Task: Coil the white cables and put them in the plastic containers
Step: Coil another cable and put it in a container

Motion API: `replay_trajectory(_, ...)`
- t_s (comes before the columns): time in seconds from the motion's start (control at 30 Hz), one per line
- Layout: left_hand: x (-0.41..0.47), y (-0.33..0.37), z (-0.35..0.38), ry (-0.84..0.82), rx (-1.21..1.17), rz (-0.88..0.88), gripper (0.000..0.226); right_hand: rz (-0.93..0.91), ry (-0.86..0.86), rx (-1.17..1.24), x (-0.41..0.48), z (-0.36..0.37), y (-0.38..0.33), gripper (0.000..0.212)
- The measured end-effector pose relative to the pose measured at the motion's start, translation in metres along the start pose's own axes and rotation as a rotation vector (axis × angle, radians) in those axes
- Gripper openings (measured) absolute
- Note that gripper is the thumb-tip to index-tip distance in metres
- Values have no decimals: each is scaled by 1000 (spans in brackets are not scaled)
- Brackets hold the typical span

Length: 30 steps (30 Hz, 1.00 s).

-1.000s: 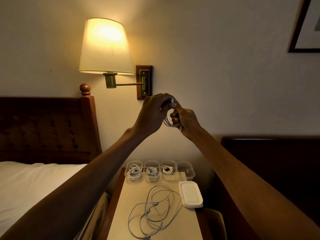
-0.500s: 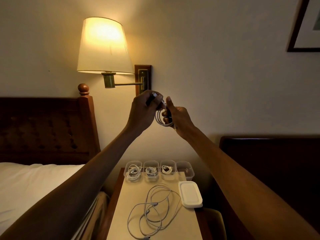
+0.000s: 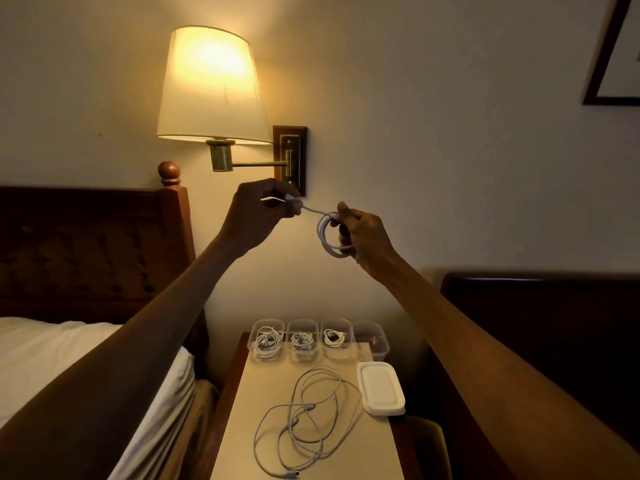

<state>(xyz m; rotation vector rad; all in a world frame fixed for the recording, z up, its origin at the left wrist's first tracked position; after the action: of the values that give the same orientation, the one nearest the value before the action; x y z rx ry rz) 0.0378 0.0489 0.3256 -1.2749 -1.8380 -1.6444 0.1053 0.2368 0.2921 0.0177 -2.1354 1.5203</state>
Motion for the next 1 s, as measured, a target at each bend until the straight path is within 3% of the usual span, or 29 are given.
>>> replay_trajectory(0.13, -5, -14, -2, -76, 420, 151, 12, -4, 15, 24, 2, 5, -2, 32)
replay_trajectory(0.23, -11, -15, 10, -65, 490, 168, 13, -15, 28, 37, 2, 10, -5, 31)
replay_trajectory(0.33, -15, -11, 20, -110, 265, -23, 13, -18, 40, 58, 3, 8, -8, 31)
replay_trajectory(0.43, -18, -3, 26, -39, -347, -401, 17, -43, 50, 27, 3, 4, -10, 29)
replay_trajectory(0.57, -20, 4, 33, -1, -650, -659, 20, -94, 98, -102, 2, 2, -7, 29)
replay_trajectory(0.77, -20, 11, 38, -85, -642, -748, 40, -79, 115, -147, 4, 0, 0, 39)
replay_trajectory(0.93, -20, 18, 45, -75, -684, -829, 45, -97, 51, -110, 6, 3, 1, 41)
replay_trajectory(1.0, -18, 19, 45, -70, -610, -818, 36, -111, 13, -100, 7, 2, 2, 40)
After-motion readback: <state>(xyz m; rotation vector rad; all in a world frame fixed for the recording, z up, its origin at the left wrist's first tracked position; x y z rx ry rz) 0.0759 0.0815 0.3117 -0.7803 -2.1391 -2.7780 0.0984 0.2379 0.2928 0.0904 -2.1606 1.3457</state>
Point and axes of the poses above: each hand's wrist, its own x-axis towards the middle knuckle, its own z-axis out of the palm, y = z × x, the point moved 1 cm from there along x, towards the middle knuckle, and after that the axes turned 13 degrees about -x, right-handed, at the moved point
